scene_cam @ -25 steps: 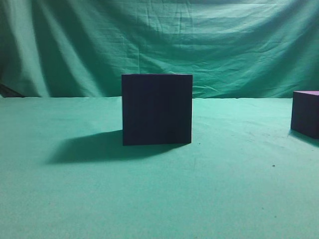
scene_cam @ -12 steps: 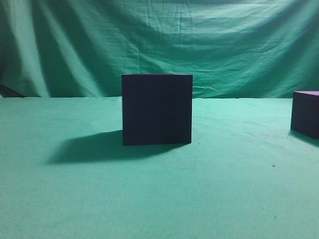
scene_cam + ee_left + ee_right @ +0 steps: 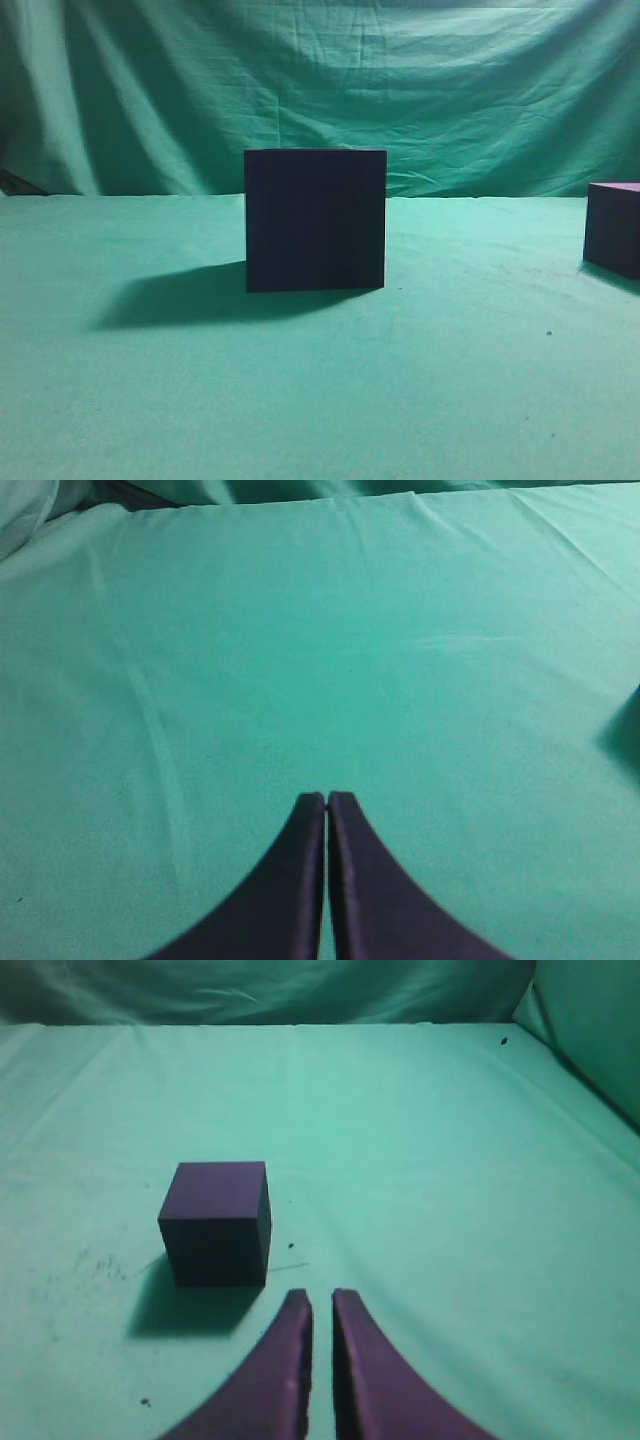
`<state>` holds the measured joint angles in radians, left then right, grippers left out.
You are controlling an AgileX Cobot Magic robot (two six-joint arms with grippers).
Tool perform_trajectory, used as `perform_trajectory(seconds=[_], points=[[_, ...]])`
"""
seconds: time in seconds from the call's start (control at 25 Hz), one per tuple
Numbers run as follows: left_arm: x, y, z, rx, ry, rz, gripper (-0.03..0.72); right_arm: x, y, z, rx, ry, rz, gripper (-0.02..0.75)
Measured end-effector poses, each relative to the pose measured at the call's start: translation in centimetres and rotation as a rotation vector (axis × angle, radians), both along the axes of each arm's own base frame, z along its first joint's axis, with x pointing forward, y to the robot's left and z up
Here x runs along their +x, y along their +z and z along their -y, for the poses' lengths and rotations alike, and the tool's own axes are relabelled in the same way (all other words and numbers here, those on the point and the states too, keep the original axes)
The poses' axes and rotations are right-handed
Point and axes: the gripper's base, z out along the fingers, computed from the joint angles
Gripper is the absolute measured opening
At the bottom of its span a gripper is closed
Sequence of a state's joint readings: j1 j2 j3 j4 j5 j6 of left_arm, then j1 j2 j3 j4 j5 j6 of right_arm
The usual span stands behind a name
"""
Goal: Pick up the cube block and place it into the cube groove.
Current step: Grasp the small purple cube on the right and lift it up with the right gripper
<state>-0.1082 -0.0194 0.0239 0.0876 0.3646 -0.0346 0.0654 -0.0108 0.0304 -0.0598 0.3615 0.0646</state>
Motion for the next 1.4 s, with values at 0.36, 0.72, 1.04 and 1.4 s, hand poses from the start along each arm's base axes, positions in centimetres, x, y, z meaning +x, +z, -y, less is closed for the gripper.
perform_trajectory(seconds=[0.36,0.72,1.04,1.4], points=[[0.0,0.0,0.0,0.0,0.0,0.0,0.0,0.3,4.1,-0.3,0.038,0.026,0.452,0.047],[0.0,0.0,0.0,0.0,0.0,0.0,0.0,3.2,7.9,-0.4,0.104,-0.006,0.11,0.047],[0.0,0.0,0.0,0.0,0.0,0.0,0.0,8.4,8.5,-1.2,0.19,-0.022,-0.312,0.047],[0.0,0.0,0.0,0.0,0.0,0.0,0.0,15.7,9.8,-4.8,-0.039,0.221,-0.785,0.0]])
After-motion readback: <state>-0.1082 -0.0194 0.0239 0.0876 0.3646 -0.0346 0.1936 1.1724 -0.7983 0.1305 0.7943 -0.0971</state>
